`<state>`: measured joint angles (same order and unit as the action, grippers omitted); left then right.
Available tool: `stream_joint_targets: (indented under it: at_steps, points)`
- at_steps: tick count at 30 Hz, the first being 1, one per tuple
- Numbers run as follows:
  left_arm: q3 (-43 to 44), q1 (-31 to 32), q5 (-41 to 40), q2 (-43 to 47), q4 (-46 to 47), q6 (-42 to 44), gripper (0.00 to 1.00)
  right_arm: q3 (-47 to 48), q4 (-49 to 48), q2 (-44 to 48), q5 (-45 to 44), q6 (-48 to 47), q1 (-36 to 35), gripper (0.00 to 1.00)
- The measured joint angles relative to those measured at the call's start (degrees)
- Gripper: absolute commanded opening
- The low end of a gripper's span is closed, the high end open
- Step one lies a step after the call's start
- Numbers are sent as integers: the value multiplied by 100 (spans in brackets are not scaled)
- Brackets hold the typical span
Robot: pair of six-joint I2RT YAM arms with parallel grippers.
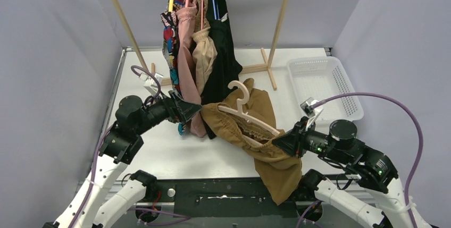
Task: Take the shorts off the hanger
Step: Pick up the hanger from the clothes rod.
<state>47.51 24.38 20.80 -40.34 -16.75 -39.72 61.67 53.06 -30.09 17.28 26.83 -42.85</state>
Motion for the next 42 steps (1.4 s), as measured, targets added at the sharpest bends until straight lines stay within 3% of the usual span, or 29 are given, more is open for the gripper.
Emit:
stream_joint_targets:
  at_steps: [7,11,18,23,34,36,39,42]
  points:
    - [107,258,820,-238,505,385,65,-260,-33,-275,605,-203,0,0]
    - [236,763,859,-590,708,498,64,-264,-111,-369,772,-245,0,0]
    - [175,2376,-544,-1016,960,719,63,-411,-442,-442,807,-98,0,0]
    - [-284,2938,-1773,-1005,1602,660,51,-601,-645,-516,800,48,0,0]
    - [-332,3117,-2750,-1515,1915,511,39,-621,-684,-457,758,114,0,0]
    - [-339,3132,-2782,-1512,2002,474,39,-636,-748,-433,765,140,0,0]
    - [-393,3134,-2811,-1510,2135,415,49,-697,-848,-422,776,184,0,0]
    - [-468,3134,-2830,-1512,2234,350,49,-741,-907,-431,809,223,0,0]
